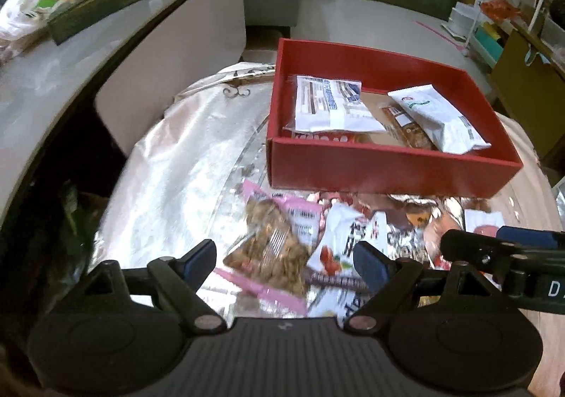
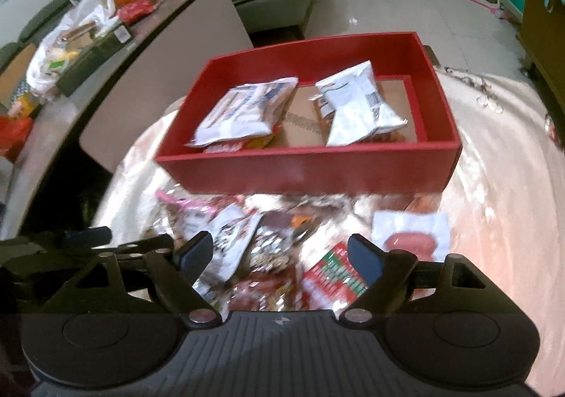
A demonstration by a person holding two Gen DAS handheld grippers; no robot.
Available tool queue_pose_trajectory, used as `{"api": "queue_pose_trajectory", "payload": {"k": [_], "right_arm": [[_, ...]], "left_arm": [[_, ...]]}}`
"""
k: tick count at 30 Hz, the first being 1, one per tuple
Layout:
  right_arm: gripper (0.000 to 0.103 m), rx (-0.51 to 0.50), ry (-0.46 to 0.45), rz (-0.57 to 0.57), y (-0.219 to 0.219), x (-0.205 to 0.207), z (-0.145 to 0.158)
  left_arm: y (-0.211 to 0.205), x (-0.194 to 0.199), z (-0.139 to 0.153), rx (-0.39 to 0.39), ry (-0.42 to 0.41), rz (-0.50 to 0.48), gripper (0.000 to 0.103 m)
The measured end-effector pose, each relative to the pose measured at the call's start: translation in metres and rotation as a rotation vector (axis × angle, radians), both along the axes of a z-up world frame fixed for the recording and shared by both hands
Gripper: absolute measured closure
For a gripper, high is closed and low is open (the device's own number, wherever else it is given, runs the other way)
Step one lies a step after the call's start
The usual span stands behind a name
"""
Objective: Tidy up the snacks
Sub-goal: 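Withdraw both grippers from the box toward the snack pile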
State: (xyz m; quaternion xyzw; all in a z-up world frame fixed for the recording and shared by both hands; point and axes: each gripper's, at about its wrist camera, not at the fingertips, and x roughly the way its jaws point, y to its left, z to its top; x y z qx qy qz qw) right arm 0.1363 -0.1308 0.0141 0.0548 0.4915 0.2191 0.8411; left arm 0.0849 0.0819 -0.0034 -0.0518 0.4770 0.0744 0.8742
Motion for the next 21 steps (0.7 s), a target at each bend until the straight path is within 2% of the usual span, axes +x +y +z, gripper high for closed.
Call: {"api": "queue_pose_trajectory", "payload": {"k": [3, 7, 12, 15, 21], "right_arm": [[0.009, 0.01, -0.007, -0.007, 0.001, -0.014, 0.001], [0.008, 0.014, -0.015, -0.021, 0.0, -0.024, 0.0], [0.005, 0.072, -0.04, -0.066, -0.006, -0.031, 0.01], [0.002, 0.101, -0.1, -0.088, -0.008, -0.038, 0.02], [0.0, 0.167, -0.29, -0.118, -0.016, -0.054, 0.051]], "left_arm": [[-0.002, -0.014, 0.003, 0.009, -0.012, -0.003, 0.023], [-0.001, -0.025, 0.006, 0.022, -0.027, -0.006, 0.023], [0.005, -0.032, 0.013, 0.01, -0.058, 0.012, 0.023], [0.005, -0.035, 0.018, 0.008, -0.079, 0.014, 0.023], [0.005, -0.04, 0.028, 0.009, -0.124, 0.007, 0.023]]}}
